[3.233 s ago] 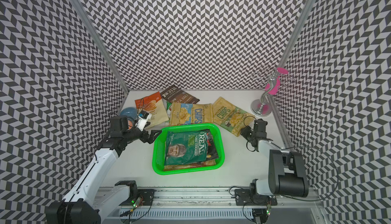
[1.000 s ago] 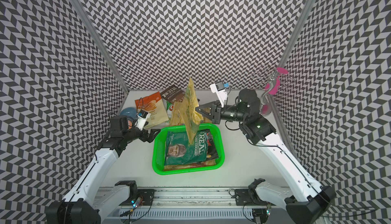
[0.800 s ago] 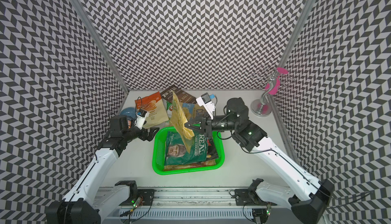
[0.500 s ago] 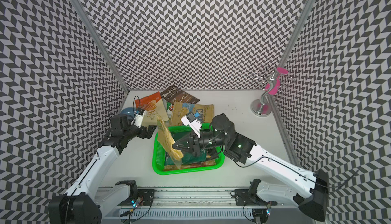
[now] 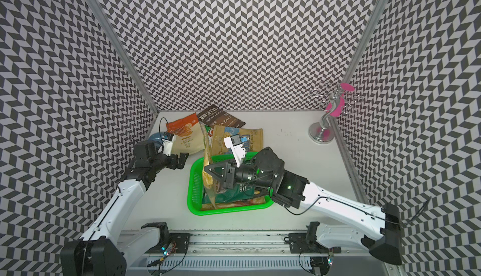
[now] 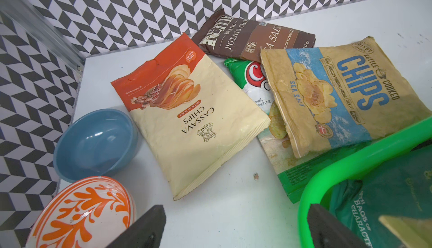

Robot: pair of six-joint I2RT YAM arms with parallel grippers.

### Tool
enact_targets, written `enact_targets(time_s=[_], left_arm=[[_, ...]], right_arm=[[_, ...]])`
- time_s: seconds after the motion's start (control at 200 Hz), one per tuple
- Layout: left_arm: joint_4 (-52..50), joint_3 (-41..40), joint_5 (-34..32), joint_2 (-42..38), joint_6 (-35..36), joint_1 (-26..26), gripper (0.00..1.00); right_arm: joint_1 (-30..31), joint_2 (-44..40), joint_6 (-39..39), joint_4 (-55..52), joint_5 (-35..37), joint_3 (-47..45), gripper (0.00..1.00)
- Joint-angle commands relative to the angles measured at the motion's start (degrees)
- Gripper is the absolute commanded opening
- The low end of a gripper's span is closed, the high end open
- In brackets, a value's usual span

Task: Put the potato chips into the basket
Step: Place the potato chip in the basket.

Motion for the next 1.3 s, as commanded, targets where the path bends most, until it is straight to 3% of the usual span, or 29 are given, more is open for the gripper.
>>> enact_targets(time_s=[0.0,1.297], left_arm=[[1.4,1.5,-0.5,0.1,-0.4,0.7,0.99],[1.1,1.3,0.8,-0.7,-0.2,1.1,0.99]], right_arm=[[1.0,1.6,2.0,8.6,4.5,0.3,0.00],[6.0,16.4,10.5,23.7,10.4,0.1,0.00]])
